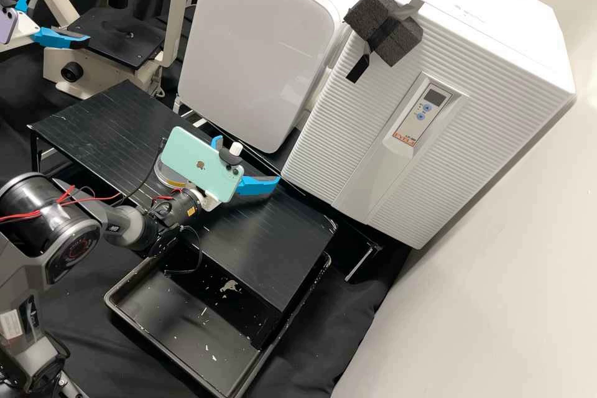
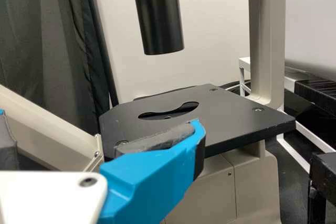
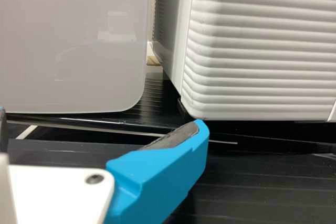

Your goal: Place the petri dish on the microscope

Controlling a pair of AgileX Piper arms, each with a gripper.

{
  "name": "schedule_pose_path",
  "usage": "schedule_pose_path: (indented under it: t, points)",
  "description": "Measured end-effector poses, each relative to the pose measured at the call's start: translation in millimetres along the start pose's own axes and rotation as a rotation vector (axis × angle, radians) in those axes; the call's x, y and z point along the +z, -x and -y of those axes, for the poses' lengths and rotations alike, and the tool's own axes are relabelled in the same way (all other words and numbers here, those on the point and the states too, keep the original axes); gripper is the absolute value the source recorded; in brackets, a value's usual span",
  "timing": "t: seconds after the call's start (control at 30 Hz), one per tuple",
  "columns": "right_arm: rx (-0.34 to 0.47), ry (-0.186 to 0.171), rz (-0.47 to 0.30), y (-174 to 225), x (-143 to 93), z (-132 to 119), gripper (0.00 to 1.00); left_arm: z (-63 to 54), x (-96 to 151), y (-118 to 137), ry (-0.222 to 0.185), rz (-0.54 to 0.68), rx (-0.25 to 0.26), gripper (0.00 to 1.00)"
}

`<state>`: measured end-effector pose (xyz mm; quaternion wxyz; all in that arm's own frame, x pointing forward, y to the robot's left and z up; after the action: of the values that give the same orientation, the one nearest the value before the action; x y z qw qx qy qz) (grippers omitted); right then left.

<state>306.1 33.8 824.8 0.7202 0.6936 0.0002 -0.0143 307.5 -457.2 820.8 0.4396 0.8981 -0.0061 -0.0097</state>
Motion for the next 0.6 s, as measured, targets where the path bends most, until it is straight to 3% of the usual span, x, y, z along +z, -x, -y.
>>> schedule_pose_path:
  t: [0.47, 0.6]
  points:
    - [0.0, 0.0, 0.0, 0, 0, 0, 1.0, 0.2, 2, 0, -0.004, 0.017, -0.002, 1.0]
    - [0.0, 0.0, 0.0, 0, 0, 0, 1.0, -2.3, 11, 3, 0.027, 0.1, -0.005, 1.0]
